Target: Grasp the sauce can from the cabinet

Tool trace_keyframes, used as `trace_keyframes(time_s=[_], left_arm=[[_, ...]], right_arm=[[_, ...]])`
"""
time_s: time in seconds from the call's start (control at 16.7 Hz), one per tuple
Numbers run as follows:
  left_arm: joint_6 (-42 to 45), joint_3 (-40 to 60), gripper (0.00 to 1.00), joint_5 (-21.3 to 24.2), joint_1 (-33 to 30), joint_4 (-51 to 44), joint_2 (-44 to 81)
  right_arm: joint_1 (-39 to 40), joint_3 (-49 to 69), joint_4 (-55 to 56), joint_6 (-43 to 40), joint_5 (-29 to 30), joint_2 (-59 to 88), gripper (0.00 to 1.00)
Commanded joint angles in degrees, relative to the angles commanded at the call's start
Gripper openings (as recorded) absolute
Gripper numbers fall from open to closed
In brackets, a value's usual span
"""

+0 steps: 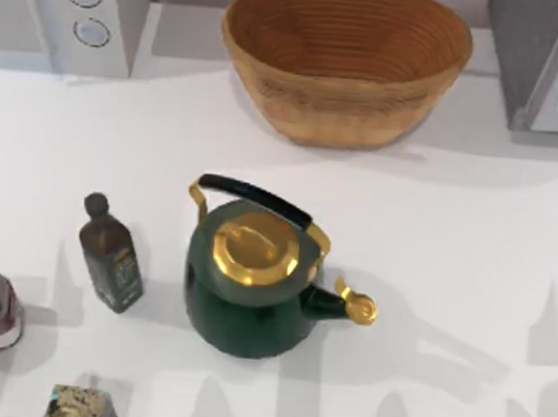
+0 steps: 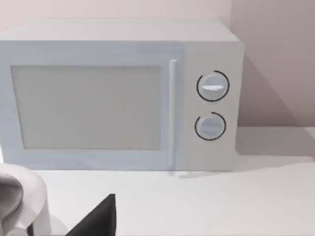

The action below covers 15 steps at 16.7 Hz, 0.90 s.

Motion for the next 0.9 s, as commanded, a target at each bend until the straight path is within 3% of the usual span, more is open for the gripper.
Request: trace_keyframes(time_s=[0.42,0.9], left_arm=[[0.0,0.0,1.00,0.0,0.0,0.0,0.0],[0.0,0.0,1.00,0.0,0.0,0.0,0.0]], right_arm=[[1.3,9.1,-2.2,0.2,1.1,7.8,1.00],[5.1,48.0,-11.9,0.5,5.9,37.9,1.00]])
